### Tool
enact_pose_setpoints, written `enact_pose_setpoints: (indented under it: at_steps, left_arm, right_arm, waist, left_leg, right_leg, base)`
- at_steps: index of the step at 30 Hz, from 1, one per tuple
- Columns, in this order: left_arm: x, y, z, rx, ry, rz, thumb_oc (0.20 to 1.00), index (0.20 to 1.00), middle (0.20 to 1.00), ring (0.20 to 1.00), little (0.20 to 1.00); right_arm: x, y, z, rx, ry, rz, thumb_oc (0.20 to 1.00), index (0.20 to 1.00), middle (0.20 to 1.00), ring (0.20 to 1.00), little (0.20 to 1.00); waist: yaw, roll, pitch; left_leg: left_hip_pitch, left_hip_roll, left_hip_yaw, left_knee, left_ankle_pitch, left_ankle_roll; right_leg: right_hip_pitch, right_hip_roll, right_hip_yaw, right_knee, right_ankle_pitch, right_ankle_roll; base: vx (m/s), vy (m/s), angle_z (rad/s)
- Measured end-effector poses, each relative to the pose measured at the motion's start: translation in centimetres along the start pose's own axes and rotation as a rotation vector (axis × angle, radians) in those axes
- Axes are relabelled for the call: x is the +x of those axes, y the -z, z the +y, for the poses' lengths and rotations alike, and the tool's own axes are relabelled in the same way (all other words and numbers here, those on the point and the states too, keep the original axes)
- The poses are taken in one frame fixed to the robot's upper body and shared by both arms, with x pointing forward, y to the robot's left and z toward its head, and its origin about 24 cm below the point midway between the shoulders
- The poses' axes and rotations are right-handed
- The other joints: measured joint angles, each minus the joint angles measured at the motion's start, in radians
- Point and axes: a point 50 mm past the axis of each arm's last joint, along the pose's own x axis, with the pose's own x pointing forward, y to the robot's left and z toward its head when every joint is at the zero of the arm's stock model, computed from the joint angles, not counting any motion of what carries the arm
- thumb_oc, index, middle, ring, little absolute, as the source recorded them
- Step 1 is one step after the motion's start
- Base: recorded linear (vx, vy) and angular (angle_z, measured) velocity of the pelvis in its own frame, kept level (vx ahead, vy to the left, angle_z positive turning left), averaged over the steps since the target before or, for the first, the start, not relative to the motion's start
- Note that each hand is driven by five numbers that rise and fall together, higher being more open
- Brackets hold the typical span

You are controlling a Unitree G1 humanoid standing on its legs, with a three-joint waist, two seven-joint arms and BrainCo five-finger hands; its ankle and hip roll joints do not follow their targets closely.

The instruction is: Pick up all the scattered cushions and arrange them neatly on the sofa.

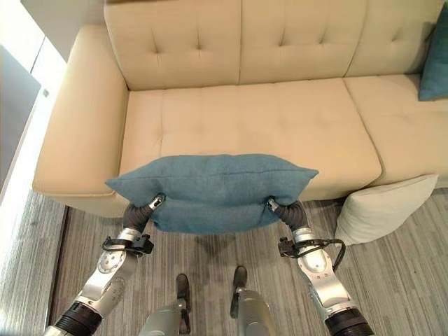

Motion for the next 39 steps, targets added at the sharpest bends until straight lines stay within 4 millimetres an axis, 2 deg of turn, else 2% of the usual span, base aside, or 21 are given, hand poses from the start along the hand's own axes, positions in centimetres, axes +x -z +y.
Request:
enact_pose_setpoints:
  at_steps: [2, 5, 7, 9, 10, 14, 15, 16, 19, 21, 22, 23, 25, 26, 27, 28, 31, 34, 35, 37, 39]
  left_arm:
    - [-0.3, 0.7, 0.3, 0.001, -0.011, 0.032, 0.2, 0.2, 0.2, 0.2, 0.2]
    - [-0.5, 0.9, 0.2, -0.008, -0.013, 0.039, 0.2, 0.2, 0.2, 0.2, 0.2]
    - [-0.7, 1.3, -0.1, -0.021, -0.011, 0.053, 0.2, 0.2, 0.2, 0.2, 0.2]
    - [-0.9, 1.7, -0.4, -0.022, 0.009, 0.072, 0.2, 0.2, 0.2, 0.2, 0.2]
    - [-0.9, 1.8, -0.6, -0.007, 0.019, 0.081, 0.2, 0.2, 0.2, 0.2, 0.2]
    - [-1.2, 2.4, -0.7, -0.009, 0.015, 0.103, 0.2, 0.2, 0.2, 0.2, 0.2]
    - [-1.3, 2.5, -0.5, -0.007, 0.008, 0.116, 0.2, 0.2, 0.2, 0.2, 0.2]
    - [-1.7, 2.9, -0.6, -0.012, 0.004, 0.134, 0.2, 0.2, 0.2, 0.2, 0.2]
    - [-1.4, 2.3, -0.1, 0.01, 0.003, 0.117, 0.2, 0.2, 0.2, 0.2, 0.2]
    - [-1.0, 2.0, -0.1, 0.012, 0.003, 0.106, 0.2, 0.2, 0.2, 0.2, 0.2]
    - [-1.0, 1.8, 0.2, 0.025, 0.003, 0.102, 0.2, 0.2, 0.2, 0.2, 0.2]
    - [-0.9, 1.6, 0.4, 0.037, 0.001, 0.096, 0.2, 0.2, 0.2, 0.2, 0.2]
    - [-0.9, 1.5, 0.6, 0.037, -0.01, 0.091, 0.2, 0.2, 0.2, 0.2, 0.2]
    - [-1.1, 1.5, 0.8, 0.037, -0.018, 0.089, 0.2, 0.2, 0.2, 0.2, 0.2]
    - [-1.1, 1.3, 1.3, 0.041, -0.031, 0.084, 0.2, 0.2, 0.2, 0.2, 0.2]
    - [-1.1, 1.1, 1.7, 0.041, -0.05, 0.076, 0.2, 0.2, 0.2, 0.2, 0.2]
    - [-1.1, 1.1, 1.8, 0.042, -0.055, 0.079, 0.2, 0.2, 0.2, 0.2, 0.2]
    - [-1.7, 1.9, 1.5, 0.034, -0.056, 0.101, 0.2, 0.2, 0.2, 0.2, 0.2]
    - [-2.0, 2.3, 1.2, 0.024, -0.055, 0.113, 0.2, 0.2, 0.2, 0.2, 0.2]
    - [-2.1, 2.9, 0.3, -0.002, -0.042, 0.124, 0.2, 0.2, 0.2, 0.2, 0.2]
    - [-1.8, 2.8, -0.4, -0.015, -0.024, 0.117, 0.2, 0.2, 0.2, 0.2, 0.2]
  right_arm:
    - [-0.3, 0.3, 0.1, 0.001, -0.016, 0.012, 0.2, 0.2, 0.2, 0.2, 0.2]
    - [-0.3, 0.3, 0.1, -0.001, -0.019, 0.014, 0.2, 0.2, 0.2, 0.2, 0.2]
    - [-0.9, 0.6, -0.1, -0.014, -0.017, 0.029, 0.2, 0.2, 0.2, 0.2, 0.2]
    - [-1.3, 1.1, -0.4, -0.015, -0.001, 0.053, 0.2, 0.2, 0.2, 0.2, 0.2]
    - [-1.4, 1.2, -0.5, -0.018, 0.005, 0.062, 0.2, 0.2, 0.2, 0.2, 0.2]
    - [-1.4, 1.3, -0.6, -0.034, 0.013, 0.072, 0.2, 0.2, 0.2, 0.2, 0.2]
    - [-1.3, 1.4, -0.4, -0.029, 0.01, 0.081, 0.2, 0.2, 0.2, 0.2, 0.2]
    - [-1.6, 1.8, -0.2, -0.015, 0.011, 0.1, 0.2, 0.2, 0.2, 0.2, 0.2]
    - [-1.8, 1.9, 0.5, 0.013, 0.009, 0.104, 0.2, 0.2, 0.2, 0.2, 0.2]
    - [-1.1, 1.3, 0.5, 0.011, 0.01, 0.083, 0.2, 0.2, 0.2, 0.2, 0.2]
    - [-1.2, 1.4, 0.6, 0.011, 0.005, 0.084, 0.2, 0.2, 0.2, 0.2, 0.2]
    - [-0.7, 1.0, 0.7, 0.003, -0.008, 0.067, 0.2, 0.2, 0.2, 0.2, 0.2]
    - [-0.3, 0.6, 1.0, 0.005, -0.017, 0.051, 0.2, 0.2, 0.2, 0.2, 0.2]
    - [-0.3, 0.6, 1.1, 0.004, -0.023, 0.051, 0.2, 0.2, 0.2, 0.2, 0.2]
    - [-0.3, 0.6, 1.4, 0.004, -0.043, 0.049, 0.2, 0.2, 0.2, 0.2, 0.2]
    - [0.0, 0.4, 1.8, 0.003, -0.061, 0.042, 0.2, 0.2, 0.2, 0.2, 0.2]
    - [-0.2, 0.6, 1.9, 0.002, -0.067, 0.052, 0.2, 0.2, 0.2, 0.2, 0.2]
    - [-0.6, 1.0, 1.7, -0.002, -0.061, 0.072, 0.2, 0.2, 0.2, 0.2, 0.2]
    - [-0.8, 1.2, 1.4, -0.012, -0.056, 0.079, 0.2, 0.2, 0.2, 0.2, 0.2]
    - [-1.0, 1.3, 0.5, -0.032, -0.039, 0.089, 0.2, 0.2, 0.2, 0.2, 0.2]
    - [-1.0, 1.2, -0.2, -0.045, -0.02, 0.088, 0.2, 0.2, 0.2, 0.2, 0.2]
  waist:
    - [0.002, -0.016, -0.018]
    - [0.004, -0.017, -0.022]
    - [0.003, -0.016, -0.028]
    - [-0.005, -0.026, -0.033]
    - [-0.002, -0.035, -0.033]
    - [0.021, -0.037, -0.038]
    - [0.029, -0.033, -0.04]
    - [0.018, -0.017, -0.077]
    - [-0.011, -0.054, -0.095]
    - [0.014, -0.03, -0.08]
    - [0.001, -0.025, -0.078]
    - [0.013, -0.021, -0.074]
    - [0.018, -0.018, -0.067]
    - [0.025, -0.013, -0.068]
    - [0.028, -0.009, -0.066]
    - [0.028, -0.005, -0.058]
    - [0.006, -0.015, -0.05]
    - [-0.025, -0.033, -0.052]
    - [-0.023, -0.026, -0.052]
    - [-0.019, 0.007, -0.06]
    - [-0.018, -0.007, -0.054]
  left_leg:
    - [0.005, 0.001, 0.0, 0.05, 0.015, -0.024]
    - [0.013, 0.011, 0.001, 0.078, 0.036, -0.043]
    - [0.011, 0.018, 0.011, 0.081, 0.029, -0.04]
    - [0.007, 0.014, 0.046, 0.021, 0.024, -0.041]
    - [0.005, 0.008, 0.059, -0.017, 0.029, -0.037]
    - [-0.036, 0.017, 0.058, -0.061, 0.043, -0.034]
    - [-0.004, 0.016, 0.066, -0.075, 0.049, -0.018]
    - [0.049, -0.005, 0.1, -0.101, 0.075, 0.057]
    - [0.075, -0.071, 0.145, -0.114, 0.043, 0.1]
    - [0.117, -0.073, 0.199, -0.132, 0.032, 0.114]
    - [0.135, -0.091, 0.19, -0.118, 0.01, 0.12]
    - [0.151, -0.096, 0.203, -0.116, -0.026, 0.136]
    - [0.181, -0.111, 0.229, -0.127, -0.032, 0.144]
    - [0.189, -0.115, 0.238, -0.135, -0.037, 0.145]
    - [0.2, -0.124, 0.252, -0.149, -0.04, 0.146]
    - [0.199, -0.121, 0.253, -0.149, -0.06, 0.132]
    - [0.22, -0.121, 0.253, -0.149, -0.072, 0.117]
    - [0.27, -0.124, 0.208, -0.143, -0.091, 0.084]
    - [0.289, -0.111, 0.197, -0.143, -0.098, 0.07]
    - [0.278, -0.059, 0.173, -0.101, -0.118, 0.037]
    - [0.222, -0.031, 0.134, 0.031, -0.112, 0.026]
  right_leg:
    - [0.048, -0.004, -0.003, -0.032, -0.003, -0.004]
    - [0.09, 0.007, -0.009, -0.051, -0.009, -0.013]
    - [0.113, 0.014, -0.014, -0.07, -0.012, -0.018]
    - [0.146, 0.018, -0.007, -0.112, -0.014, -0.023]
    - [0.163, 0.019, -0.001, -0.126, 0.002, -0.039]
    - [0.205, 0.036, 0.034, -0.154, -0.001, -0.04]
    - [0.228, 0.037, 0.07, -0.159, -0.01, -0.022]
    - [0.238, 0.024, 0.111, -0.134, -0.025, 0.022]
    - [0.228, -0.046, 0.126, -0.106, -0.031, 0.056]
    - [0.121, -0.067, 0.153, 0.109, -0.058, 0.106]
    - [0.078, -0.083, 0.151, 0.206, -0.05, 0.146]
    - [0.046, -0.088, 0.158, 0.293, -0.055, 0.159]
    - [-0.011, -0.117, 0.154, 0.39, -0.07, 0.166]
    - [-0.021, -0.125, 0.141, 0.39, -0.071, 0.162]
    - [-0.043, -0.142, 0.093, 0.33, -0.063, 0.151]
    - [-0.067, -0.122, 0.068, 0.195, -0.047, 0.141]
    - [-0.082, -0.08, 0.066, -0.03, 0.051, 0.136]
    - [-0.028, -0.065, 0.071, -0.08, 0.158, 0.099]
    - [-0.006, -0.048, 0.075, -0.085, 0.186, 0.049]
    - [0.039, -0.005, 0.052, -0.132, 0.172, 0.032]
    - [0.096, 0.001, 0.012, -0.182, 0.174, 0.008]
  base:
    - [0.09, -0.068, 0.1]
    - [0.14, 0.0, 0.08]
    - [0.23, 0.063, 0.09]
    - [0.18, 0.055, 0.2]
    - [0.22, 0.084, 0.13]
    - [0.27, 0.163, -0.33]
    - [0.36, 0.275, -1.07]
    - [0.27, 0.236, -0.98]
    - [0.2, 0.258, -0.43]
    - [0.09, 0.13, -0.58]
    - [0.15, 0.196, -0.4]
    - [0.25, 0.279, -0.25]
    - [0.13, 0.092, -0.31]
    - [0.19, 0.012, -0.32]
    - [0.35, -0.046, -0.42]
    - [0.33, -0.09, -0.4]
    - [0.21, -0.124, 0.05]
    - [0.11, -0.115, 0.48]
    - [0.16, -0.181, 0.26]
    - [0.11, -0.197, 0.3]
    - [0.08, -0.168, 0.56]
